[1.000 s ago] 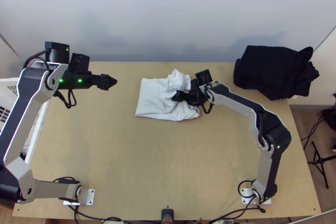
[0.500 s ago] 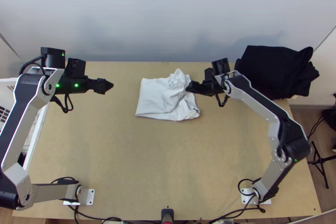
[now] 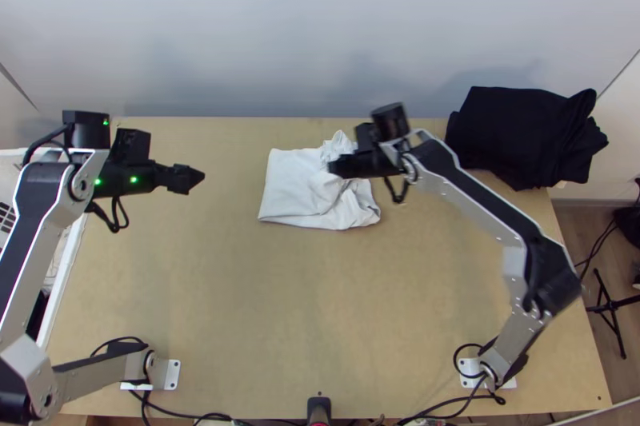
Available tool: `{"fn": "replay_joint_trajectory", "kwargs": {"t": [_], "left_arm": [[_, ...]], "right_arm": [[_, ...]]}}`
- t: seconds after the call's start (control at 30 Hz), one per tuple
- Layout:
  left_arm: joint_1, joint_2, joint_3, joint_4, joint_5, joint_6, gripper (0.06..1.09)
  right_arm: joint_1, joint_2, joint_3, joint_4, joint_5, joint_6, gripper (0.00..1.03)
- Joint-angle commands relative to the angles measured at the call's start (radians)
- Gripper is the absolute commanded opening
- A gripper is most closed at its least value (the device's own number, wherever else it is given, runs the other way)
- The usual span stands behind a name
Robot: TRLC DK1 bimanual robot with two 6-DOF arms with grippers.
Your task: Fold the t-shirt
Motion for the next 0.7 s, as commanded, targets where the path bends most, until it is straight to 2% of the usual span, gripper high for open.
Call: {"fn": "replay_joint_trajectory", "kwargs": {"t": [0.0, 0.13, 0.27, 0.47, 0.67], "left_arm": [[0.026, -0.075, -0.102, 0.034, 0.003, 0.009, 1.04], [0.033, -0.124, -0.163, 0.053, 0.005, 0.01, 1.04], [0.053, -0.181, -0.248, 0.094, 0.005, 0.027, 1.04], [0.109, -0.227, -0.303, 0.093, 0.015, 0.078, 1.04], [0.1, -0.228, -0.303, 0.094, 0.025, 0.076, 1.04]], "right_arm": [[0.088, 0.189, 0.23, -0.05, 0.026, -0.013, 0.03], [0.108, 0.373, 0.505, -0.165, 0.069, -0.013, 0.03], [0.12, 0.54, 0.692, -0.197, 0.187, -0.063, 0.03], [0.117, 0.594, 0.689, -0.234, 0.275, -0.148, 0.03], [0.108, 0.58, 0.669, -0.35, 0.348, -0.234, 0.03]]}}
